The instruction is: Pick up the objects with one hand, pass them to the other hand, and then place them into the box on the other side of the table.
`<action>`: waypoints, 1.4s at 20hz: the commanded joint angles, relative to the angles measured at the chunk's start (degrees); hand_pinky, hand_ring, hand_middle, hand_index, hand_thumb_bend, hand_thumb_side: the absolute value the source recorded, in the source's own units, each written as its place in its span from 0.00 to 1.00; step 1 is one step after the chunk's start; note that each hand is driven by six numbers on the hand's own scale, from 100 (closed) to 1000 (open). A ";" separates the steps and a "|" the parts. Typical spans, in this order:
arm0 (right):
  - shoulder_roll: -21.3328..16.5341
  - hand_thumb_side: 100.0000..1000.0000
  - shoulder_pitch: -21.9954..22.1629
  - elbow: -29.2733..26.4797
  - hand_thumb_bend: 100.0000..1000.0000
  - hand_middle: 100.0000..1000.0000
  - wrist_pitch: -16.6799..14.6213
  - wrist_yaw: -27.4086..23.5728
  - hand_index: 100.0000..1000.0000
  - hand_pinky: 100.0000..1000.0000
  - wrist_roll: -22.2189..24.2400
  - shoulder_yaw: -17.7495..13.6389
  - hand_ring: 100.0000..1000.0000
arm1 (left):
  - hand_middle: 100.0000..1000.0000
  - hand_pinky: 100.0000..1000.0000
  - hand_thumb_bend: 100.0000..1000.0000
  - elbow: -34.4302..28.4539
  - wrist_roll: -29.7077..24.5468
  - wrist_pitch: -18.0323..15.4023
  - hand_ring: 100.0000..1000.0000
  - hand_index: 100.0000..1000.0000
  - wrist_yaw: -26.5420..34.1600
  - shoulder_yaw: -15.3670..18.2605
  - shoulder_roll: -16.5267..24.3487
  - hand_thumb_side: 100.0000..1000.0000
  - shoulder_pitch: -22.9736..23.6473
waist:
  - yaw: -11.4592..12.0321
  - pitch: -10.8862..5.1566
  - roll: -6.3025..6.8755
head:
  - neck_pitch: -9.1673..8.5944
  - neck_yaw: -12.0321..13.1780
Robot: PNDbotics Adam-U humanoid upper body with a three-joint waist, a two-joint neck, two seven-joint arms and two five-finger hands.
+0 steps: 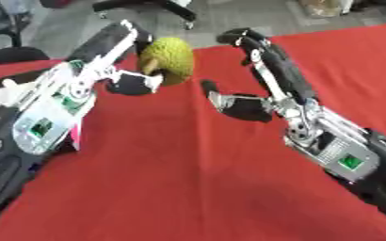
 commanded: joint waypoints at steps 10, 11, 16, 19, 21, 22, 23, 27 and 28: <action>-2.17 0.26 0.80 -0.86 0.22 0.82 1.57 0.66 0.84 0.59 -0.38 -1.52 0.81 | 0.36 0.79 0.00 -1.06 1.72 2.62 0.53 0.32 2.11 6.10 12.70 0.01 1.05 | 0.71 -0.58 -0.33 | -0.09 0.31; -2.20 0.26 0.92 -0.86 0.22 0.82 1.56 0.72 0.84 0.59 -0.45 -1.57 0.81 | 0.36 0.79 0.00 -1.16 1.71 2.66 0.53 0.32 2.08 6.51 13.83 0.00 1.29 | 0.77 -0.58 -0.41 | -0.09 0.39; -2.44 0.26 1.42 -0.86 0.22 0.82 1.42 0.97 0.84 0.59 -0.92 -1.86 0.81 | 0.36 0.79 0.00 -1.67 2.08 3.14 0.53 0.32 2.20 8.60 18.50 0.00 3.46 | 0.85 -0.47 -0.70 | -0.09 1.81; -2.58 0.26 1.71 -0.86 0.22 0.82 1.40 1.17 0.84 0.60 -1.18 -2.00 0.81 | 0.36 0.79 0.00 -1.70 2.66 3.87 0.53 0.32 2.72 9.98 20.74 0.00 5.33 | 0.82 -0.31 -0.86 | -0.09 3.26; -2.60 0.26 1.78 -0.86 0.22 0.82 1.41 1.27 0.84 0.59 -1.30 -2.04 0.81 | 0.36 0.79 0.00 -1.13 2.88 4.26 0.53 0.32 2.78 10.58 21.97 0.00 6.36 | 0.85 -0.16 -0.97 | -0.09 4.43; -2.58 0.26 1.79 -0.86 0.22 0.82 1.39 1.30 0.84 0.60 -1.33 -2.03 0.80 | 0.36 0.79 0.00 -0.87 2.87 4.31 0.53 0.32 2.75 10.78 22.31 0.00 6.67 | 0.85 -0.11 -1.03 | -0.09 4.80; -2.55 0.26 1.81 -0.86 0.22 0.82 1.34 1.34 0.84 0.60 -1.35 -2.03 0.80 | 0.36 0.79 0.00 -0.43 2.81 4.41 0.53 0.33 2.67 11.02 22.52 0.00 6.93 | 0.87 -0.05 -1.11 | -0.09 5.18; -2.28 0.26 2.05 -0.86 0.22 0.81 0.95 1.80 0.83 0.60 -1.35 -1.95 0.80 | 0.36 0.79 0.00 2.27 2.25 4.13 0.53 0.33 1.69 11.95 22.50 0.01 7.53 | 0.58 0.40 -1.75 | -0.09 6.87; -2.22 0.26 2.12 -0.86 0.22 0.81 0.91 1.95 0.84 0.60 -1.37 -1.92 0.80 | 0.36 0.79 0.00 3.07 2.04 3.85 0.53 0.33 1.40 12.12 22.32 0.02 7.61 | 0.45 0.53 -1.88 | -0.09 7.18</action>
